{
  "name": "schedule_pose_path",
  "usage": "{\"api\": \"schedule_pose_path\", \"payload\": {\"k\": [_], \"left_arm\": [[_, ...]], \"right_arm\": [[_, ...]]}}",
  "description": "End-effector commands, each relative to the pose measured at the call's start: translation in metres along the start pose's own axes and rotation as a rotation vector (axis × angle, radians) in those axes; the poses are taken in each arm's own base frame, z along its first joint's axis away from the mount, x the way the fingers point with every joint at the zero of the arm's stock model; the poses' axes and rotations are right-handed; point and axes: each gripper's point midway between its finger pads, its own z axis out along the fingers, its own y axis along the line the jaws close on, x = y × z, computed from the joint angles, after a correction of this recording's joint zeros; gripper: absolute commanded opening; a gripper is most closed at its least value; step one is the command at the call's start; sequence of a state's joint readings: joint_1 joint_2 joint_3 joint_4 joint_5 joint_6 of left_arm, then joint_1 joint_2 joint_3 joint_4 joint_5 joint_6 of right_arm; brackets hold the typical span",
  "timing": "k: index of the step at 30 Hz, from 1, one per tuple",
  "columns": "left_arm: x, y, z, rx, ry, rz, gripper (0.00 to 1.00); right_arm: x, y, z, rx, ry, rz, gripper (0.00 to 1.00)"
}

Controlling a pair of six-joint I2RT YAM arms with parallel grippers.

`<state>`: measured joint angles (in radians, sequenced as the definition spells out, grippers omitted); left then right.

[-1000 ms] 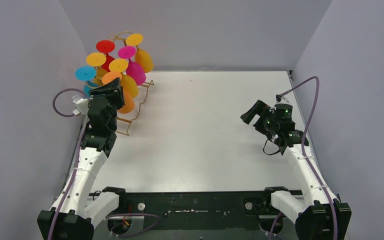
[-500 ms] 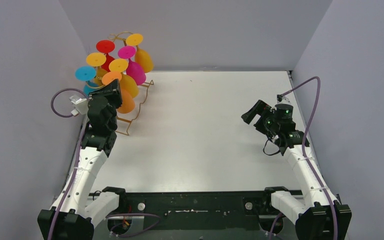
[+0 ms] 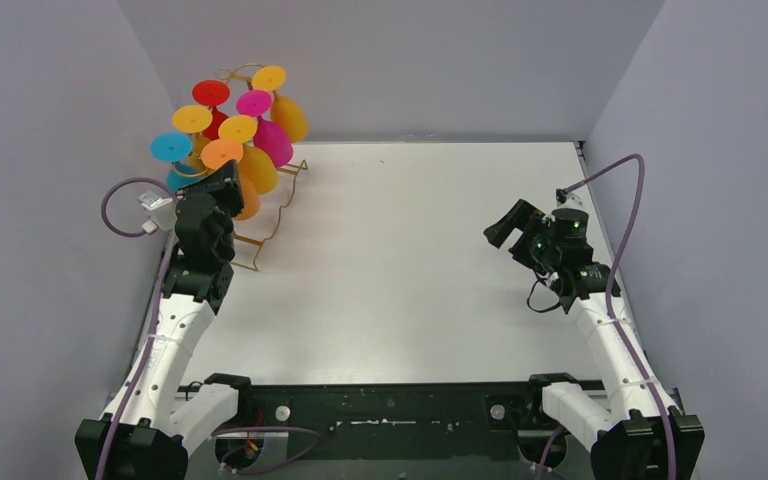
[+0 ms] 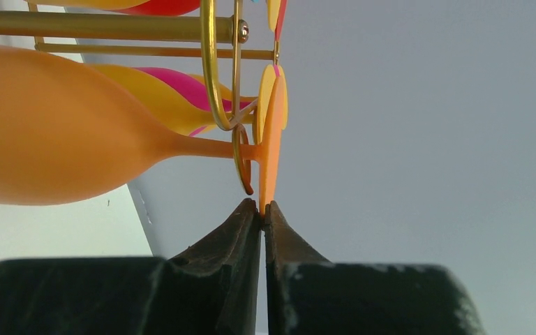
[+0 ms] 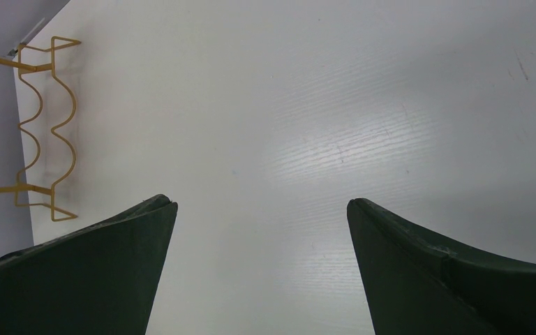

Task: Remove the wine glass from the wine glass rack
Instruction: Pick up the wine glass from the wine rack.

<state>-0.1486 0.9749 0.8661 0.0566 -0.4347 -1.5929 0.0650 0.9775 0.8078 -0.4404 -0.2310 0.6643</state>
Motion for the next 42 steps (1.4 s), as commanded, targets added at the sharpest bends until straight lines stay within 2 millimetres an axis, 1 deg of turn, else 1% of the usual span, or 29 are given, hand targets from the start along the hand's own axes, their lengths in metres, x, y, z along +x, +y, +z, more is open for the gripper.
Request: {"api": "schedule_pose_path", "payload": {"k": [1,4,6,14,21,28,32,38,42], "left_arm": [[-0.008,-0.023,-0.004,0.078,-0.027,-0.055,0.06],[-0.008,-0.022,-0.004,0.081,-0.028,-0.069,0.07],[-0.009,-0.023,-0.004,0.085,-0.028,-0.072,0.0],[-0.003,-0.023,-0.009,0.074,0.014,-0.109,0.0],[-0.002,-0.026,-0.016,0.071,0.038,-0.135,0.0],[0.002,-0.021,-0.02,0.031,0.069,-0.156,0.0],[0.006,-0.018,-0.023,0.022,0.097,-0.166,0.0],[0.018,-0.014,-0.026,0.016,0.159,-0.106,0.0],[0.024,-0.008,-0.029,0.011,0.197,-0.094,0.0]], "right_arm": [[-0.022,0.01,-0.009,-0.021,-0.081,-0.007,1.0],[-0.022,0.01,-0.009,-0.023,-0.079,-0.005,1.0],[-0.021,0.01,-0.009,-0.024,-0.078,-0.004,1.0],[-0.021,0.011,-0.009,-0.03,-0.073,-0.004,1.0],[-0.019,0.011,-0.008,-0.033,-0.069,-0.004,1.0],[-0.018,0.011,-0.009,-0.035,-0.066,-0.001,1.0],[-0.018,0.012,-0.008,-0.036,-0.063,-0.001,1.0],[-0.016,0.013,-0.007,-0.044,-0.055,0.0,1.0],[-0.014,0.011,-0.006,-0.041,-0.043,0.001,1.0]]}}
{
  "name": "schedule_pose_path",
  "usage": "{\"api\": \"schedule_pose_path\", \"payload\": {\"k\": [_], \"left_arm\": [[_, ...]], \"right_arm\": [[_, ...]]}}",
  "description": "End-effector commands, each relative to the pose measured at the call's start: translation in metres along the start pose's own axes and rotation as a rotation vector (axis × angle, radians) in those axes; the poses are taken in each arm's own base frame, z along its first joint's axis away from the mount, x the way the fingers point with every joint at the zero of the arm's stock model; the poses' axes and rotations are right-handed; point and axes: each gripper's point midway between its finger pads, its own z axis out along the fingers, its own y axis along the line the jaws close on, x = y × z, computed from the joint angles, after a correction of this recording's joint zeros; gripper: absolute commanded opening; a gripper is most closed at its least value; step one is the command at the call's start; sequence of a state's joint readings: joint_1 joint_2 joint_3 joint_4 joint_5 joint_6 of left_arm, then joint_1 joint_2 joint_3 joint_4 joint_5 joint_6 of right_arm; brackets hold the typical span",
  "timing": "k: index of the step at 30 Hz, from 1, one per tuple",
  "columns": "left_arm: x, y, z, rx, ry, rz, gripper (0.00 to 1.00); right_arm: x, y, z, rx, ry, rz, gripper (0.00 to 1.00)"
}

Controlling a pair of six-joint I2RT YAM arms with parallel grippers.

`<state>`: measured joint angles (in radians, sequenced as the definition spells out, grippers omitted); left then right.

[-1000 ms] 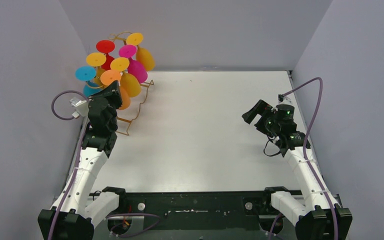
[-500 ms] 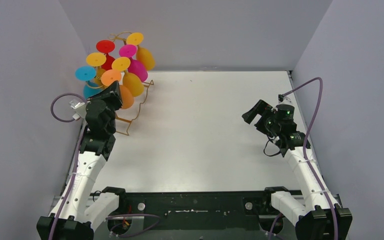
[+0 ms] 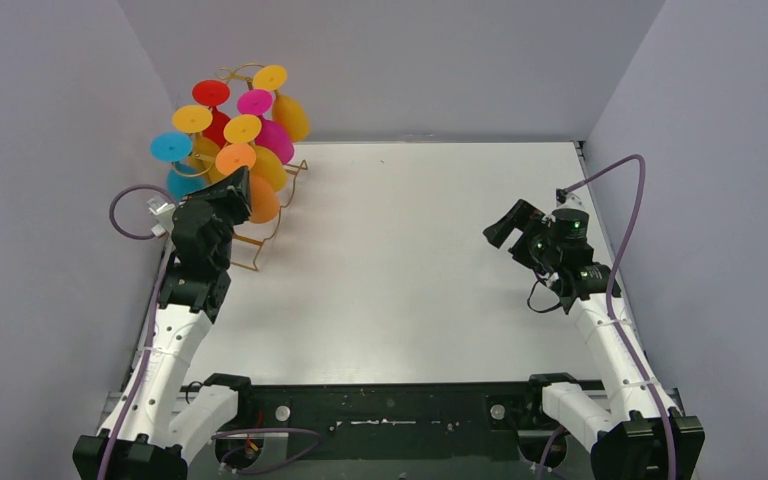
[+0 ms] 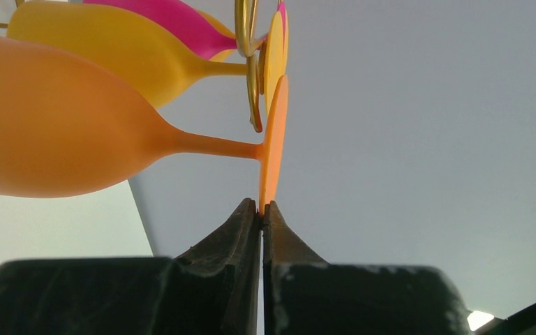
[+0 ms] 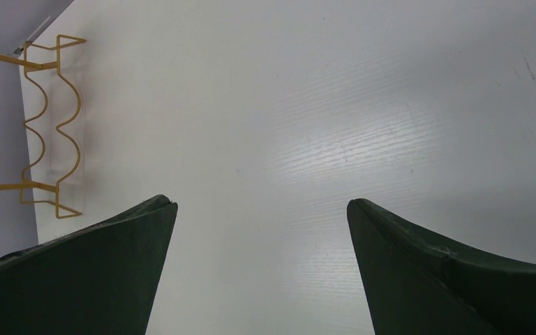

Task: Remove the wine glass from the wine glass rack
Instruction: Pick up the wine glass from the wine rack, then place the wine glass at the center of the board.

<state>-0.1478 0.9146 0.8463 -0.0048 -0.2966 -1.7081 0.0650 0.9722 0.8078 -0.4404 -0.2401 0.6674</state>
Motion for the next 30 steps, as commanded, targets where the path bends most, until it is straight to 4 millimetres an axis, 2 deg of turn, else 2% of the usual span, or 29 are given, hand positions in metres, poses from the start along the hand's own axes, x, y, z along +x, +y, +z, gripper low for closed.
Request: {"api": "schedule_pose_path", "payload": {"k": [1,11,20,26,30], "left_arm": [[0.01,-0.007,-0.009,0.043,0.073,0.02,0.0],[0.019,-0.011,-0.027,0.082,0.145,0.126,0.0],[0.026,-0.006,-0.032,0.1,0.19,0.18,0.0],[0.041,-0.014,-0.043,0.166,0.279,0.328,0.0],[0.061,-0.005,-0.052,0.203,0.404,0.422,0.0]], "right_arm": [[-0.014,0.009,-0.005,-0.031,-0.042,-0.001,1.0],[-0.01,0.012,-0.002,-0.05,-0.023,0.004,1.0],[-0.008,0.015,-0.002,-0.068,-0.013,0.005,1.0],[-0.006,0.023,-0.002,-0.115,0.004,-0.013,1.0],[-0.006,0.039,-0.004,-0.202,0.012,-0.033,1.0]]}}
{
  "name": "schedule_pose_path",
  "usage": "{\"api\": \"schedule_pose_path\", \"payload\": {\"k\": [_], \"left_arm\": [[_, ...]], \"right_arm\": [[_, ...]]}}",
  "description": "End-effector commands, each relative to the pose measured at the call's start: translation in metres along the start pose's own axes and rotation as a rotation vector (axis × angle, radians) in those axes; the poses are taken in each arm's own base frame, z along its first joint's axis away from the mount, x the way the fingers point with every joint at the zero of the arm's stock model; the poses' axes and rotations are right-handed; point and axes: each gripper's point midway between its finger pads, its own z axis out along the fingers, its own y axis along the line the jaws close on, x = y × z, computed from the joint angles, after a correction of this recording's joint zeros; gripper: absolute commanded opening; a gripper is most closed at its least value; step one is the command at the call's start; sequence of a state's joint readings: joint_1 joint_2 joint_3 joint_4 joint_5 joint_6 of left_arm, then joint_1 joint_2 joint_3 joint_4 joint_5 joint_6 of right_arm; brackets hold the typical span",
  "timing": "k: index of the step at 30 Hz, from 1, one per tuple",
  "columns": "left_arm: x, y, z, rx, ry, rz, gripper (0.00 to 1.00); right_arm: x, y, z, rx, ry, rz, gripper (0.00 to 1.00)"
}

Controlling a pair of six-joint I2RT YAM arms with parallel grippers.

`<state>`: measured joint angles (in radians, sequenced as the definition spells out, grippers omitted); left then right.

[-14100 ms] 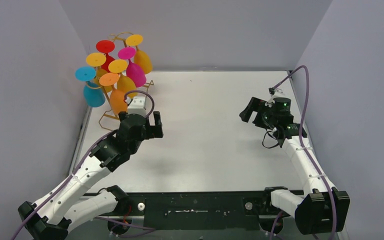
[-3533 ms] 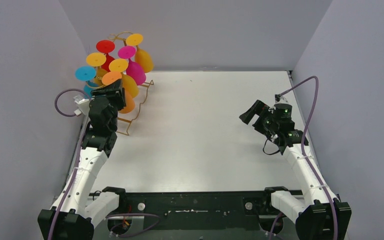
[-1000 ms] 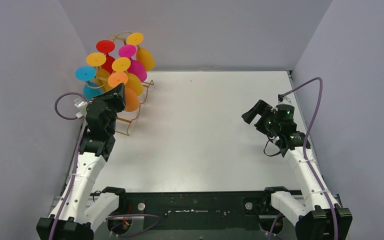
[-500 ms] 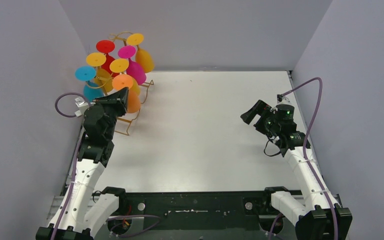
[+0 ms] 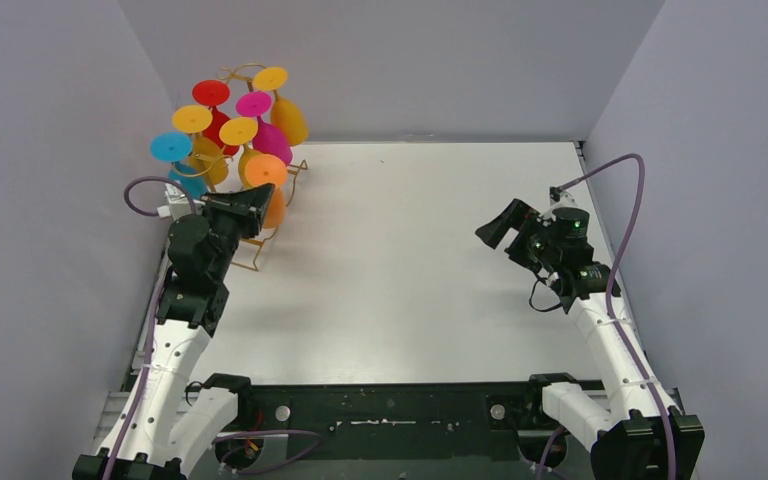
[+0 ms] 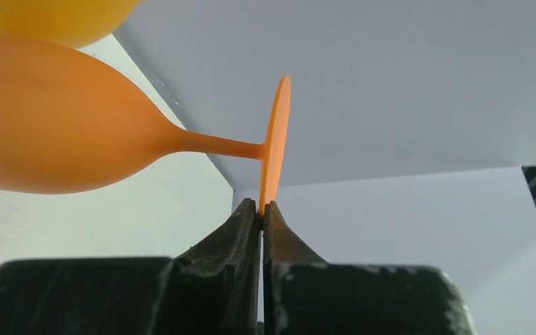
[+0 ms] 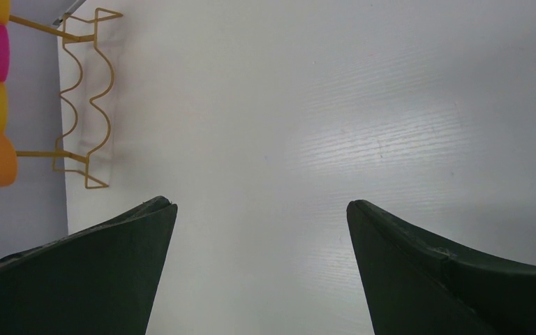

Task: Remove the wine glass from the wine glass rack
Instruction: Place the wine glass at the center of the board.

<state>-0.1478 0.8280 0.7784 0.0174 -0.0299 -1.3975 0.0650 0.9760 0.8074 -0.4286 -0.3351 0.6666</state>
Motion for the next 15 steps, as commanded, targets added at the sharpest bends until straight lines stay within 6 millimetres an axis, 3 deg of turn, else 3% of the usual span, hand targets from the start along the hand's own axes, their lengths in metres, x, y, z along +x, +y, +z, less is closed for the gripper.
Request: {"api": "schedule_pose_path", "payload": {"k": [1,11,15], "left_arm": [[0.027,-0.03,-0.012,0.173,0.152,0.159,0.0],[0.089,-0.005,-0.032,0.256,0.434,0.415,0.0],[0.128,0.001,-0.041,0.332,0.594,0.439,0.0]], "right_arm": [[-0.014,0.03,-0.002,-0.151,-0.032,-0.041,1.0],[-0.007,0.106,-0.024,-0.573,0.049,-0.05,0.95],[0.002,0.134,-0.031,-0.698,0.081,-0.066,0.93]]}}
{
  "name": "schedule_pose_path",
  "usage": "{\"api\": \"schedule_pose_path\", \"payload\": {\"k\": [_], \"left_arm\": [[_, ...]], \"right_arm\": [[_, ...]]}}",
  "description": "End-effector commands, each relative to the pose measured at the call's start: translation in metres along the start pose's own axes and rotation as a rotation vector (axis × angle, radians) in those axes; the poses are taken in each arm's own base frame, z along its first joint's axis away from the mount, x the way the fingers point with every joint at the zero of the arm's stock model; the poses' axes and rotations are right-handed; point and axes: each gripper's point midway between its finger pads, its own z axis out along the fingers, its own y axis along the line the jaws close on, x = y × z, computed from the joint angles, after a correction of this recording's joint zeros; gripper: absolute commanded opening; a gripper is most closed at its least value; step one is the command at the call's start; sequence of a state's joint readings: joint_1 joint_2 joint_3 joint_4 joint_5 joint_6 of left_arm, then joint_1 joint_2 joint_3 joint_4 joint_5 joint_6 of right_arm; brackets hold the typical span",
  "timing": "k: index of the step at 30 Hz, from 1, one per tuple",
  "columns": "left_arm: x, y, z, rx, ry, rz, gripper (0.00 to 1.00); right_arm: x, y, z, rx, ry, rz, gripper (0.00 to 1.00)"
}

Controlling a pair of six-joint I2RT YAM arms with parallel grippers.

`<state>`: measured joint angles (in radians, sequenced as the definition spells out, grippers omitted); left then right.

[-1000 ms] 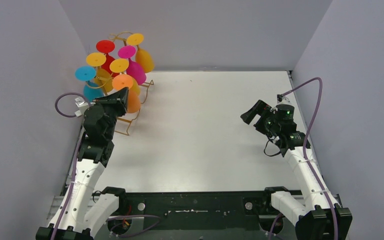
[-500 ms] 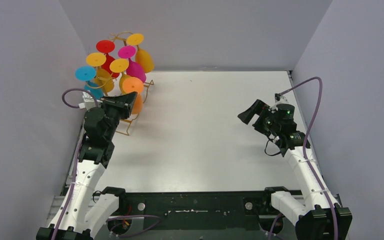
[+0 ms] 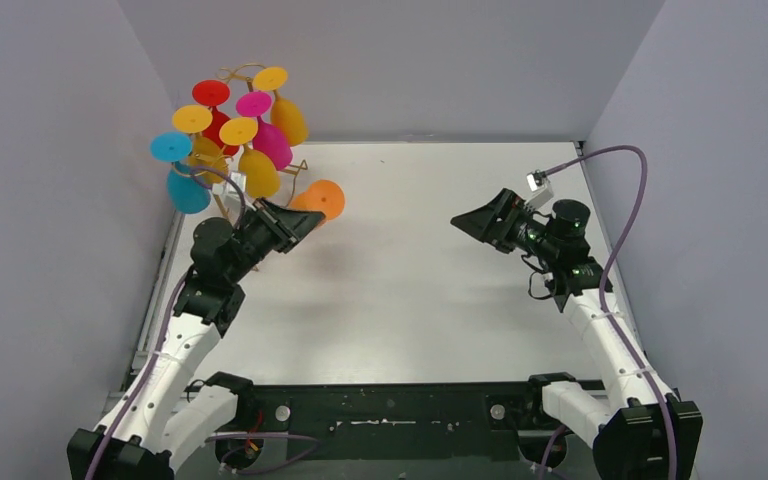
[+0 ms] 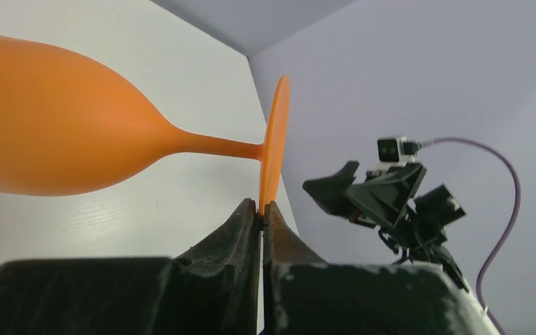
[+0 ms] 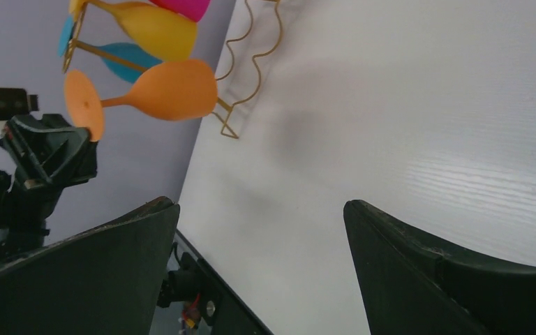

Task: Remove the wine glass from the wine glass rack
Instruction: Place the wine glass at the center of the board.

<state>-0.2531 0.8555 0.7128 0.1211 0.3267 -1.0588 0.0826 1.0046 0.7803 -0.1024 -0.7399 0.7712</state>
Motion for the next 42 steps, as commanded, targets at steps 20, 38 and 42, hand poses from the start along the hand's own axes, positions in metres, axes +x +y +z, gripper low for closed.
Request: {"api": "schedule_pose_path", "payload": {"k": [20,38,42], "left_arm": [[0.124,-0.071,0.008,0.39,0.404,0.215,0.0],[0.138,-0.076,0.003,0.423,0.496,0.191,0.31],[0.145,-0.082,-0.001,0.477,0.543,0.185,0.38]], "right_arm": [[0.075,0.119,0.029,-0.499,0.244,-0.102,0.47],[0.08,0.142,0.014,-0.639,0.203,-0.201,0.0],[0.082,0.143,0.011,-0.667,0.197,-0.261,0.0]]}}
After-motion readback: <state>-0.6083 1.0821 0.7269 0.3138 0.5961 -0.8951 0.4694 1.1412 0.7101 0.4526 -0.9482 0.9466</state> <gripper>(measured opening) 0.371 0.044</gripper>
